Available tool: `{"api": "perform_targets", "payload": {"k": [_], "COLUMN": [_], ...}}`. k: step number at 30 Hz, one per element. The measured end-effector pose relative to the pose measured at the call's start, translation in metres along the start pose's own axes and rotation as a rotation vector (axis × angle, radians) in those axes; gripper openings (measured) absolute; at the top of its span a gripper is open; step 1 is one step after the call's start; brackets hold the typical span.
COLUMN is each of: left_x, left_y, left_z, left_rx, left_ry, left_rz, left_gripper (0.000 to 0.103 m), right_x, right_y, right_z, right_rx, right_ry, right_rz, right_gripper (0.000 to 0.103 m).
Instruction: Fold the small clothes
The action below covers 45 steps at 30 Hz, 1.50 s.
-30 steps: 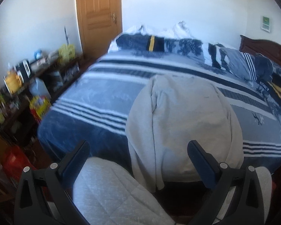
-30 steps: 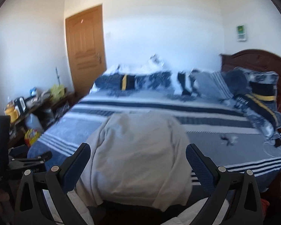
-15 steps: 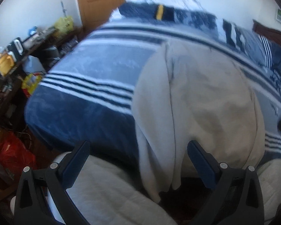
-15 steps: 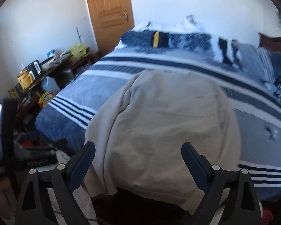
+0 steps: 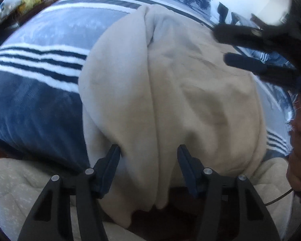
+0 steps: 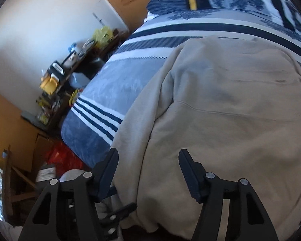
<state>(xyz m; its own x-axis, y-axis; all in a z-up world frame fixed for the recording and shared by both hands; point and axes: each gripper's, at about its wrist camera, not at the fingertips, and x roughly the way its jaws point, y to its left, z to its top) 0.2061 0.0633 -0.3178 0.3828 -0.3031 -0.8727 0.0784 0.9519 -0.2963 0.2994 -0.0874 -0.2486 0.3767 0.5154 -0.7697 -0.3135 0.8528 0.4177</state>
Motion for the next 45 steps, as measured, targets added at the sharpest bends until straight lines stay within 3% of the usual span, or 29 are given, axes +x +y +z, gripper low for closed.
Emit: {"api": "perform_targets", "payload": {"k": [1, 5, 6, 9, 11, 15, 20, 22, 23, 24, 25, 29, 33, 36, 39, 42, 45], "left_x": [0.005, 0.022, 0.021, 0.017, 0.008, -0.026, -0.053, -0.061, -0.067, -0.071, -0.064, -0.081, -0.13, -0.139, -0.12, -0.084, -0.061], "left_y": [0.0, 0.003, 0.004, 0.003, 0.005, 0.024, 0.036, 0.036, 0.035, 0.034, 0.031, 0.021, -0.018, -0.061, -0.09, -0.109, -0.105], "left_z": [0.0, -0.002, -0.001, 0.001, 0.0, 0.0, 0.003, 0.003, 0.003, 0.007, 0.013, 0.019, 0.043, 0.056, 0.058, 0.048, 0.038], "left_rx": [0.003, -0.018, -0.024, -0.016, -0.028, -0.119, -0.172, -0.172, -0.168, -0.167, -0.161, -0.094, 0.022, 0.137, 0.18, 0.191, 0.16], "left_ry": [0.024, 0.101, 0.101, 0.095, 0.077, 0.036, -0.017, -0.02, -0.023, -0.027, -0.03, -0.087, -0.165, -0.177, -0.123, -0.021, 0.044], "left_rz": [0.01, 0.031, 0.031, 0.044, 0.033, -0.082, -0.149, -0.155, -0.165, -0.178, -0.175, -0.192, -0.282, -0.344, -0.41, -0.434, -0.431], "left_gripper": [0.058, 0.039, 0.037, 0.013, 0.007, 0.006, 0.006, 0.006, 0.006, 0.006, 0.006, 0.006, 0.006, 0.006, 0.006, 0.007, 0.014], "right_x": [0.008, 0.026, 0.03, 0.047, 0.061, 0.076, 0.096, 0.105, 0.108, 0.109, 0.11, 0.075, 0.013, -0.04, -0.077, -0.084, -0.066], "right_y": [-0.001, -0.005, -0.005, -0.005, -0.003, 0.004, 0.016, 0.014, 0.014, 0.016, 0.018, 0.024, 0.028, 0.019, -0.008, -0.054, -0.104], "right_z": [0.002, 0.005, 0.006, 0.007, 0.006, 0.003, -0.016, -0.027, -0.031, -0.033, -0.034, -0.02, 0.003, 0.014, 0.01, 0.001, -0.016], "right_rx": [0.002, 0.023, 0.023, 0.027, 0.04, 0.05, 0.043, 0.072, 0.087, 0.09, 0.082, 0.083, 0.059, 0.022, 0.025, 0.078, 0.121], "right_ry": [0.008, 0.033, 0.044, 0.084, 0.125, 0.186, 0.273, 0.299, 0.301, 0.3, 0.303, 0.219, 0.118, 0.025, -0.026, -0.028, 0.001], "right_rz": [0.0, 0.035, 0.04, 0.068, 0.087, 0.155, 0.142, 0.187, 0.232, 0.278, 0.279, 0.33, 0.365, 0.344, 0.281, 0.188, 0.076], "right_gripper": [0.067, 0.058, 0.057, 0.053, 0.052, 0.048, 0.045, 0.035, 0.026, 0.009, 0.007, 0.005, 0.004, 0.004, 0.004, 0.004, 0.007]}}
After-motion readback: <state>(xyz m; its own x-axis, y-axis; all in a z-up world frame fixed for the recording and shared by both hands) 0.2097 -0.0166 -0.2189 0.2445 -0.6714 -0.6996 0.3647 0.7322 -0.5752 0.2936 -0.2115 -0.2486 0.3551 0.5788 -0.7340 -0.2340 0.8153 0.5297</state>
